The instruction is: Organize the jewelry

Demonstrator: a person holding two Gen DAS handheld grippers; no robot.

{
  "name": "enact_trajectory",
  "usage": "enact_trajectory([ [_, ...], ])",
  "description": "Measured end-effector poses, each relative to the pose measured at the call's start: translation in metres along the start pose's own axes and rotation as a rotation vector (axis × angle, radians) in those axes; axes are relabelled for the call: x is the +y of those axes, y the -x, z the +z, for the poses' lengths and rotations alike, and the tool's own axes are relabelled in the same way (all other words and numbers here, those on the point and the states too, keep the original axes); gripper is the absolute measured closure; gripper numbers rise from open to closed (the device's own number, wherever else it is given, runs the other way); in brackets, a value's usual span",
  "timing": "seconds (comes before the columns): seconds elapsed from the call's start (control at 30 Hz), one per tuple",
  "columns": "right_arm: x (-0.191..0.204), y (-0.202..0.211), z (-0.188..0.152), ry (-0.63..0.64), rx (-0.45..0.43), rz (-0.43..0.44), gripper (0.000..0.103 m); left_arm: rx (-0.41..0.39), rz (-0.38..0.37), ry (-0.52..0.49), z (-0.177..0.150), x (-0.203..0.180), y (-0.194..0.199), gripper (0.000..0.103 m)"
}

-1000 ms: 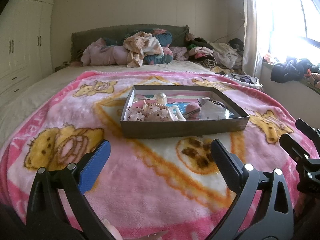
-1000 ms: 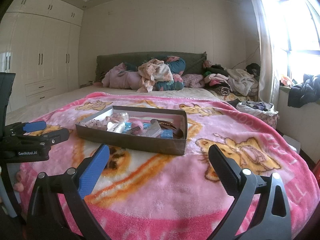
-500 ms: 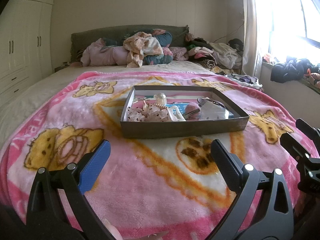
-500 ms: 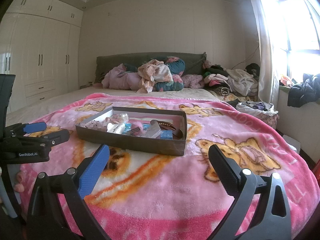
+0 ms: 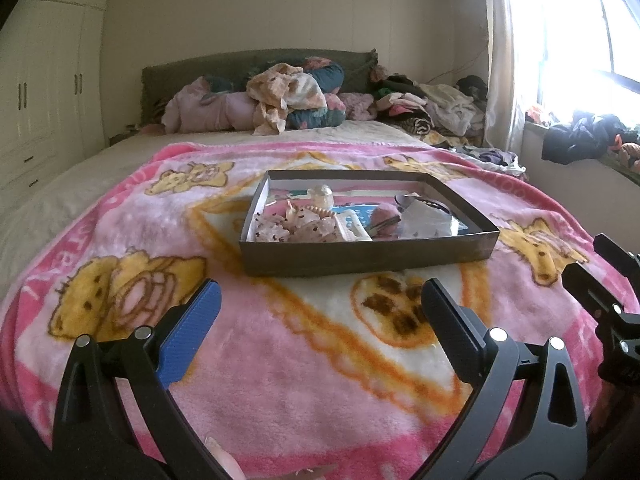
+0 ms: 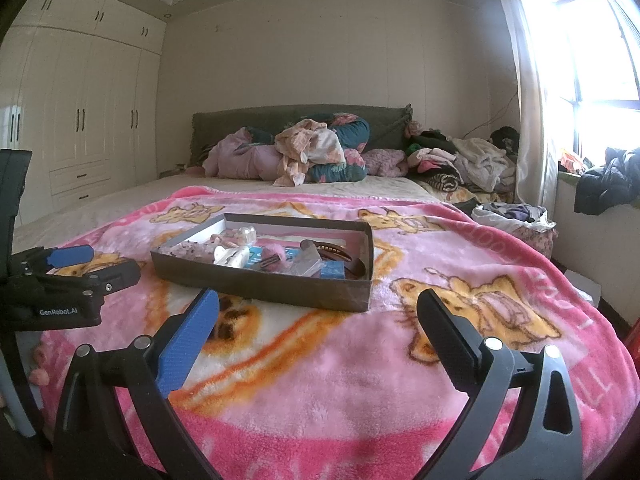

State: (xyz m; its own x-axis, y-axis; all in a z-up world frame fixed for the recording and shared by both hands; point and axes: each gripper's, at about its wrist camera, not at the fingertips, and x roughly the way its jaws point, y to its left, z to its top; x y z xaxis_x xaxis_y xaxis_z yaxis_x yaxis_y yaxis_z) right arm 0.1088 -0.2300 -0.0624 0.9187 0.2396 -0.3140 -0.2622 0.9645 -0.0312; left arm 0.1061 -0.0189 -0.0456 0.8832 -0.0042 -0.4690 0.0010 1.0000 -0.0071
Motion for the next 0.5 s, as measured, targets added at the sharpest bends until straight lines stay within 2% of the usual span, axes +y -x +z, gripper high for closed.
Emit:
enact_trajectory([
  [0.33, 0.001, -0.001, 0.001, -0.005, 0.006, 0.005, 0.006, -0.007, 0.025, 0.020, 0.003, 0.003, -0.001, 0.012],
  [0.5, 0.002, -0.015, 0.004, -0.036, 0.050, 0.027, 0.006, 0.011, 0.030, 0.037, 0.006, 0.005, -0.007, 0.012],
])
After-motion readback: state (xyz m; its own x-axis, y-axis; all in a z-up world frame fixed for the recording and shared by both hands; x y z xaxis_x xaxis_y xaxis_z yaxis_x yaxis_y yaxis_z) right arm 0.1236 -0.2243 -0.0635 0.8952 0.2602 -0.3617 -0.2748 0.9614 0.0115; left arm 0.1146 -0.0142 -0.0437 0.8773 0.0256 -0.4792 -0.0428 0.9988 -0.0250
